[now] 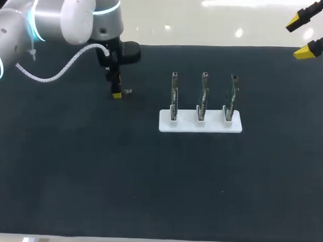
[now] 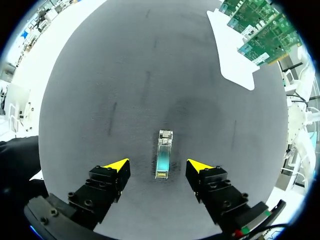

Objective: Pick up the optical module with the left hand, and insert it into the network port with the right hand.

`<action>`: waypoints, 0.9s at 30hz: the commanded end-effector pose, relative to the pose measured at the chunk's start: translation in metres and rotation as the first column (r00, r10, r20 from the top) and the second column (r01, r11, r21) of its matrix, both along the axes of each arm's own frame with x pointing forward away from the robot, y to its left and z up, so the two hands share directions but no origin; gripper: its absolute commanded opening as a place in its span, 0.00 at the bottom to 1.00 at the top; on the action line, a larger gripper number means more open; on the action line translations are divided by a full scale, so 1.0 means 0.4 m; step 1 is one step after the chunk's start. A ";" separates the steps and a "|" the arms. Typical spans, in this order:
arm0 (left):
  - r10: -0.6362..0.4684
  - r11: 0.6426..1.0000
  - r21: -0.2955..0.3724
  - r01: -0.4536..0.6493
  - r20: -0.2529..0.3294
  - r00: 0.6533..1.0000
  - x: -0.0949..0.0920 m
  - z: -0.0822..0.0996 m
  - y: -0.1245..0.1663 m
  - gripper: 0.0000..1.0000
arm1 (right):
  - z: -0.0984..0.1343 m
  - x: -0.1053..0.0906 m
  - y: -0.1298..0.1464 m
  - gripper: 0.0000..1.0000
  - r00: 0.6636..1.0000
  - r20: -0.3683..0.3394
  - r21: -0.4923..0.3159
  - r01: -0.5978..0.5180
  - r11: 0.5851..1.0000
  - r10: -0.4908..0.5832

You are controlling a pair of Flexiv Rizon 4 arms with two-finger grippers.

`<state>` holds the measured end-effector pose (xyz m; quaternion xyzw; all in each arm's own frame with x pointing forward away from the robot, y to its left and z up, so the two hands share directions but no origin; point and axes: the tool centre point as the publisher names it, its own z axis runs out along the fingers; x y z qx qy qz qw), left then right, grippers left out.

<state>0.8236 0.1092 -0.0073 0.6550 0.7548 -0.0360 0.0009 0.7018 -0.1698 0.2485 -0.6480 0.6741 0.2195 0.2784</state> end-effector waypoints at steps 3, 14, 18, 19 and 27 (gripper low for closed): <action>0.000 1.000 -0.003 0.000 0.022 1.000 -0.026 -0.005 0.007 0.94 | -0.001 -0.001 0.001 1.00 1.000 0.001 0.001 0.000 1.000 0.000; 0.001 1.000 -0.008 -0.001 0.033 0.999 -0.021 -0.014 0.003 0.74 | -0.001 -0.001 0.001 1.00 1.000 0.001 0.001 0.000 1.000 0.000; 0.001 1.000 -0.007 -0.001 0.033 0.999 -0.019 -0.018 0.004 0.70 | -0.001 -0.001 0.001 1.00 1.000 0.001 0.001 0.000 1.000 0.000; 0.001 1.000 -0.006 -0.001 0.033 0.999 -0.019 -0.020 0.005 0.68 | -0.001 -0.001 0.001 1.00 1.000 0.001 0.001 0.000 1.000 0.000; 0.003 1.000 -0.003 -0.002 0.035 0.999 -0.015 -0.028 0.007 0.60 | -0.001 -0.001 0.001 1.00 1.000 0.001 0.001 0.000 1.000 0.000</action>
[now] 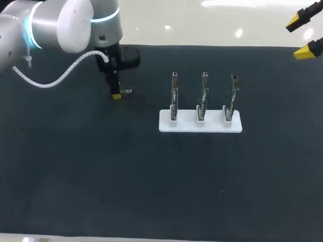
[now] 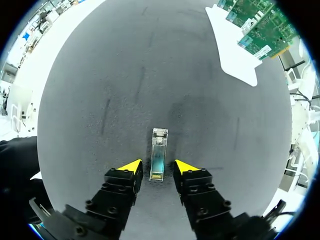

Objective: Pick up the optical module with the left hand, and insert it into the network port with the right hand.

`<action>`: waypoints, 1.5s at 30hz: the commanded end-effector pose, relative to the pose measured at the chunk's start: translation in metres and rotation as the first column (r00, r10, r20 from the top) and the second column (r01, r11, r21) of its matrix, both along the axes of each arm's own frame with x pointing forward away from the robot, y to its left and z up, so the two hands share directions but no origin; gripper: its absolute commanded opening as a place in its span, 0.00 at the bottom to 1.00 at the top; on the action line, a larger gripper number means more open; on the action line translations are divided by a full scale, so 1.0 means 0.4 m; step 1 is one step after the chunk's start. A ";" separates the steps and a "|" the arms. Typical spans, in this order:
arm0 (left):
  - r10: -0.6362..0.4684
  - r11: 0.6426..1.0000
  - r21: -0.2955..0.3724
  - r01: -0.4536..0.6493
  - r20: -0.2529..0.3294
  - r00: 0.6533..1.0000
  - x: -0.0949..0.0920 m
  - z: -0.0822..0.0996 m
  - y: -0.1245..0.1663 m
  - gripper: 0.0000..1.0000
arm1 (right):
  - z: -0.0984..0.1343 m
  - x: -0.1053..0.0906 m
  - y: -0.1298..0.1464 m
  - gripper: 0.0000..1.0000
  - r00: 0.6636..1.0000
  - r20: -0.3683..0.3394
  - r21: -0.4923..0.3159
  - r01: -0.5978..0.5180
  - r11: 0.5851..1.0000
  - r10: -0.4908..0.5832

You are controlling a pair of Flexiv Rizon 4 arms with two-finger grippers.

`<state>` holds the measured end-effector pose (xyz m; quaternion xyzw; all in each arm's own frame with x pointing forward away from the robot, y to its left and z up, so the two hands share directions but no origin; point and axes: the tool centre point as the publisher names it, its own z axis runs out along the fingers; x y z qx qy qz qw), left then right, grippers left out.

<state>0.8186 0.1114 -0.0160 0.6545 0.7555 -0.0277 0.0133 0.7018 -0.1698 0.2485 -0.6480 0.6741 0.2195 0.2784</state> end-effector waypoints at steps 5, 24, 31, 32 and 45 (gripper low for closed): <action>0.004 1.000 -0.001 -0.004 0.011 1.000 0.001 -0.012 0.002 0.38 | -0.001 -0.001 0.001 1.00 1.000 0.001 0.001 0.000 1.000 0.000; -0.071 0.970 -0.228 0.089 0.086 0.994 -0.030 0.128 -0.007 0.00 | -0.001 -0.001 0.001 1.00 1.000 0.001 0.001 0.000 1.000 0.000; -0.141 0.893 -0.411 0.184 0.132 0.981 -0.100 0.249 -0.002 0.00 | -0.001 -0.001 0.001 1.00 1.000 0.001 0.001 0.000 1.000 0.000; -0.152 0.884 -0.425 0.194 0.131 0.980 -0.112 0.268 0.000 0.00 | -0.001 -0.001 0.001 1.00 1.000 0.001 0.001 0.000 1.000 0.000; -0.210 0.709 -0.639 0.298 0.212 0.954 -0.244 0.450 0.000 0.00 | -0.001 -0.001 0.001 1.00 1.000 0.001 0.001 0.000 1.000 0.000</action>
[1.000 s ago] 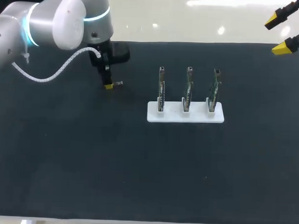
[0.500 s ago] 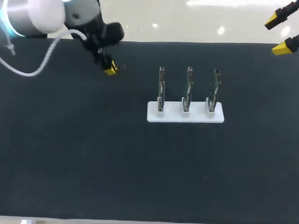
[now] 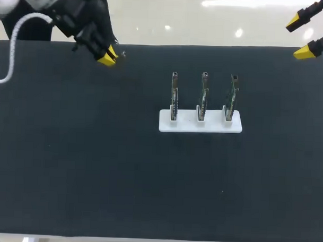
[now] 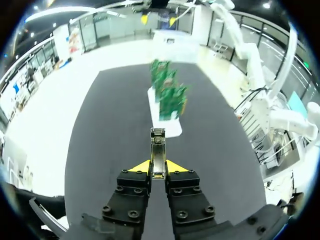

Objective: Pick up the optical module with the left hand, and insert it into the network port with the right hand.

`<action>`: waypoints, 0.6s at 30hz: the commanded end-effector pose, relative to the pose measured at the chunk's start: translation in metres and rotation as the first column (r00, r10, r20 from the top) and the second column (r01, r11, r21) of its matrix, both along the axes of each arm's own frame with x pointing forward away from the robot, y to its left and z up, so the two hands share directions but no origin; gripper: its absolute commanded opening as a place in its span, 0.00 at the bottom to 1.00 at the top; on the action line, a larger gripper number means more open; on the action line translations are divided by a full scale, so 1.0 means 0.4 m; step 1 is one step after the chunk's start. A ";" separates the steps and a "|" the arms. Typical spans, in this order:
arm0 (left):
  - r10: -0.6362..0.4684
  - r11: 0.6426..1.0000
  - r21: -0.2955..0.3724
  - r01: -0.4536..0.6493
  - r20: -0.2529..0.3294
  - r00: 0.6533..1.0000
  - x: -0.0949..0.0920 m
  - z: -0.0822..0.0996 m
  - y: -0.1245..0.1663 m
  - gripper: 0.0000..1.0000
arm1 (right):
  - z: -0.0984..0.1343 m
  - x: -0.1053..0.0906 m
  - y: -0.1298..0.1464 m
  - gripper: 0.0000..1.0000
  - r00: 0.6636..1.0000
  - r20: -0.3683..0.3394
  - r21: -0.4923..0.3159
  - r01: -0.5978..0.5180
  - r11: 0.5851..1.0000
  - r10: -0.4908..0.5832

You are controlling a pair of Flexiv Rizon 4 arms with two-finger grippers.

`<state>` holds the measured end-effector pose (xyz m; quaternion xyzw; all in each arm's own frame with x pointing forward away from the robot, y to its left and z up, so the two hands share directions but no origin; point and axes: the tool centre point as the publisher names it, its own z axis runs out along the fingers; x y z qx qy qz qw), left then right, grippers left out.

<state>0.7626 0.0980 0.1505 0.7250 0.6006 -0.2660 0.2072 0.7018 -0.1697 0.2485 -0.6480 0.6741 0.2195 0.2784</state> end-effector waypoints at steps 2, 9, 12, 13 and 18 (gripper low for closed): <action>0.069 0.988 -0.143 -0.055 0.094 0.993 -0.122 0.050 0.023 0.00 | -0.001 -0.001 0.000 1.00 1.000 0.001 0.001 0.000 1.000 0.000; 0.078 0.972 -0.228 -0.052 0.106 0.991 -0.147 0.085 0.017 0.00 | -0.001 -0.001 0.000 1.00 1.000 0.001 0.001 0.000 1.000 0.000; 0.078 0.972 -0.228 -0.052 0.106 0.991 -0.147 0.085 0.017 0.00 | -0.001 -0.001 0.000 1.00 1.000 0.001 0.001 0.000 1.000 0.000; 0.078 0.972 -0.228 -0.052 0.106 0.991 -0.147 0.085 0.017 0.00 | -0.001 -0.001 0.000 1.00 1.000 0.001 0.001 0.000 1.000 0.000; 0.078 0.972 -0.228 -0.052 0.106 0.991 -0.147 0.085 0.017 0.00 | -0.001 -0.001 0.000 1.00 1.000 0.001 0.001 0.000 1.000 0.000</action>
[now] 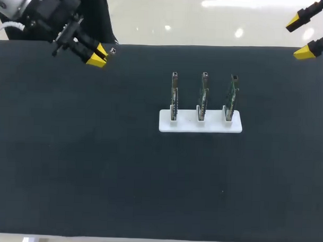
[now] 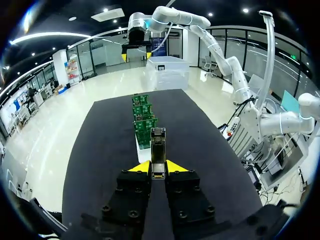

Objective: Pick up the optical module with the left hand, and insert it into the network port with the right hand.

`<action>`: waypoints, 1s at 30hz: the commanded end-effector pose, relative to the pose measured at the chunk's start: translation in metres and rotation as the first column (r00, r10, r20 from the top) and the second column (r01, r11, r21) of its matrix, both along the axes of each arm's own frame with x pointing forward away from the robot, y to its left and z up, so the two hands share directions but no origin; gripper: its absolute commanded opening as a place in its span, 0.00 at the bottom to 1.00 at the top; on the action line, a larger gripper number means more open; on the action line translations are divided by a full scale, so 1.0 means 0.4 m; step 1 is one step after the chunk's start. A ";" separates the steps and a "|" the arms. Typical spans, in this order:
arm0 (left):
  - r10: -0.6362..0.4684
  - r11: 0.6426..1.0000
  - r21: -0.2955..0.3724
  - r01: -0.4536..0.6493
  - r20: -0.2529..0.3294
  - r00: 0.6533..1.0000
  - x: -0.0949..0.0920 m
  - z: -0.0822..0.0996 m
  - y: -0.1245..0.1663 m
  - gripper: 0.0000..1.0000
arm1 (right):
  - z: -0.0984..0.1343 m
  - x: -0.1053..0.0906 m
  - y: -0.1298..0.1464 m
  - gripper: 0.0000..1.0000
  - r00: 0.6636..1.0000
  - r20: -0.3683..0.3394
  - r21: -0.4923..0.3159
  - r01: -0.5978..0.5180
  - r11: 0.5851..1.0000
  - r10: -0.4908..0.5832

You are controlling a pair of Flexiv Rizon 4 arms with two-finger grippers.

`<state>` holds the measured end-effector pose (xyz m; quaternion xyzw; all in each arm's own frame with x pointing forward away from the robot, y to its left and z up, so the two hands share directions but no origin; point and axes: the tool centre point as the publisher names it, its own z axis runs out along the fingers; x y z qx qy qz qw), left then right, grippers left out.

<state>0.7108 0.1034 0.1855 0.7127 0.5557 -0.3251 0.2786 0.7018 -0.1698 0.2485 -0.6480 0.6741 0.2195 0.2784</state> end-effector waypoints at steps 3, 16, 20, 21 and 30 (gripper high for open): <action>0.113 0.993 -0.031 -0.110 0.090 0.990 -0.018 -0.002 0.003 0.00 | -0.001 -0.001 0.000 1.00 1.000 0.001 0.001 0.000 1.000 0.000; 0.198 0.940 -0.300 -0.161 0.095 0.976 -0.068 0.026 -0.116 0.00 | -0.001 -0.001 0.000 1.00 1.000 0.001 0.001 0.000 1.000 0.000; 0.246 0.906 -0.372 -0.203 0.071 0.967 -0.076 0.052 -0.160 0.00 | -0.001 -0.001 0.000 1.00 1.000 0.001 0.001 0.000 1.000 0.000; 0.255 0.898 -0.386 -0.213 0.060 0.965 -0.078 0.058 -0.171 0.00 | -0.001 -0.001 0.000 1.00 1.000 0.001 0.001 0.000 1.000 0.000; 0.318 0.826 -0.492 -0.275 0.004 0.948 -0.102 0.098 -0.244 0.00 | -0.001 -0.001 0.000 1.00 1.000 0.001 0.001 0.000 1.000 0.000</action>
